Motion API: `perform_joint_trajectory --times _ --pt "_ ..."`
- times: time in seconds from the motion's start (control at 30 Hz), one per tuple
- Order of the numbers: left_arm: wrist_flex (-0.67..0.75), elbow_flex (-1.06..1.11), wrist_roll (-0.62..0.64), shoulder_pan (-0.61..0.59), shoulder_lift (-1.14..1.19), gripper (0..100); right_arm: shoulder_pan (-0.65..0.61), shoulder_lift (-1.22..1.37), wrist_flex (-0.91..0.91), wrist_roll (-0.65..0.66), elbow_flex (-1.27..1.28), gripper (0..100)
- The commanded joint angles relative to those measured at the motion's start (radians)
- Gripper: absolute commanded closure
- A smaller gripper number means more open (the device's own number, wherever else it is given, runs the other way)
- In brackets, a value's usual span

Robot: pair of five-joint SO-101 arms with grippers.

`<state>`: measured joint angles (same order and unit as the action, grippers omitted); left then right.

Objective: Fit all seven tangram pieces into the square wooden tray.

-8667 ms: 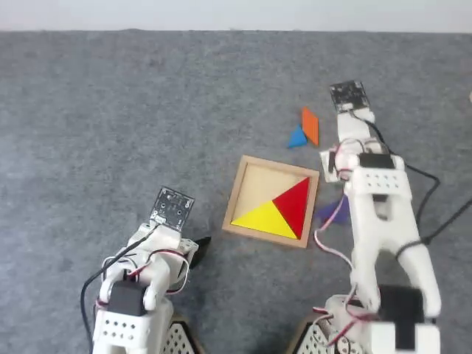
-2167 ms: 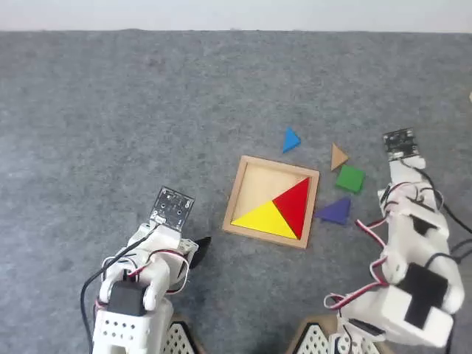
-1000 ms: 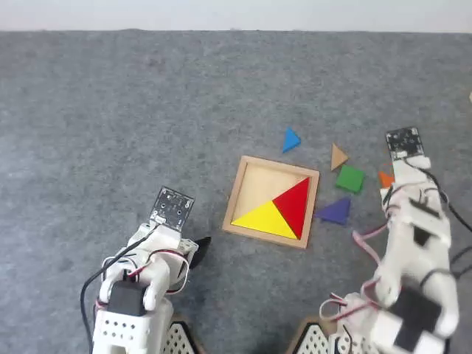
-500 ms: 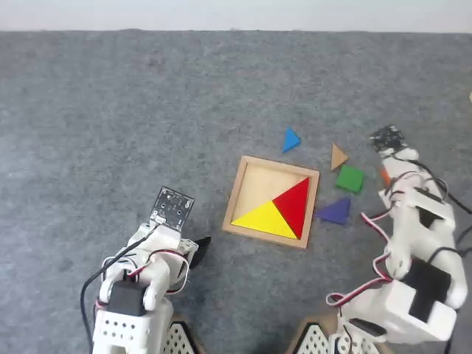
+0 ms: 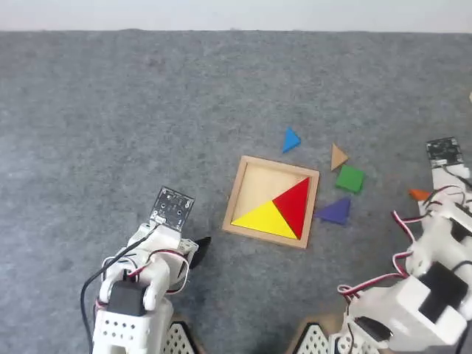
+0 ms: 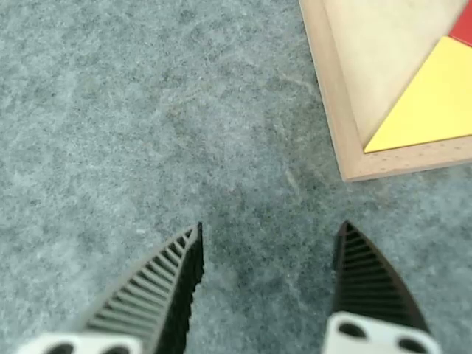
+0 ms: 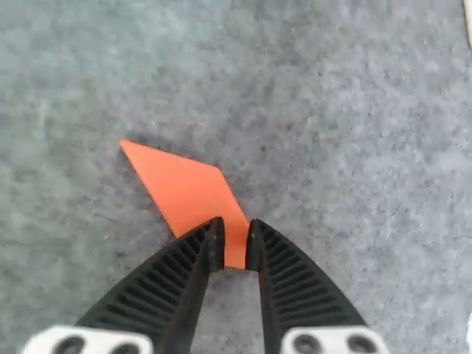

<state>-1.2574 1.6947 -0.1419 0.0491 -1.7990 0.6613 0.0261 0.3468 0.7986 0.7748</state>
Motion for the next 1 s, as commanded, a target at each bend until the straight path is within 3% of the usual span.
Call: perform_joint_trajectory --times 0.0,0.27,0.5,0.67,0.8,0.97 --pt "-0.005 -0.012 0.006 0.008 -0.017 72 0.01 0.015 0.018 -0.023 -0.026 90.7" --pt "-0.005 -0.012 0.006 0.008 -0.017 72 -0.016 0.004 0.116 0.213 0.091 87.6" --pt "-0.005 -0.012 0.006 0.008 -0.017 72 -0.038 -0.125 0.018 0.299 0.308 87.6" --pt "-0.005 -0.012 0.006 0.008 -0.017 72 -0.035 -0.305 0.024 0.292 0.413 87.6" --pt "-0.005 -0.012 0.006 0.008 -0.017 72 -0.035 -0.444 0.038 0.118 0.393 87.6" --pt "-0.005 -0.012 0.006 0.008 -0.017 72 -0.067 -0.495 0.228 -0.017 0.23 87.6"
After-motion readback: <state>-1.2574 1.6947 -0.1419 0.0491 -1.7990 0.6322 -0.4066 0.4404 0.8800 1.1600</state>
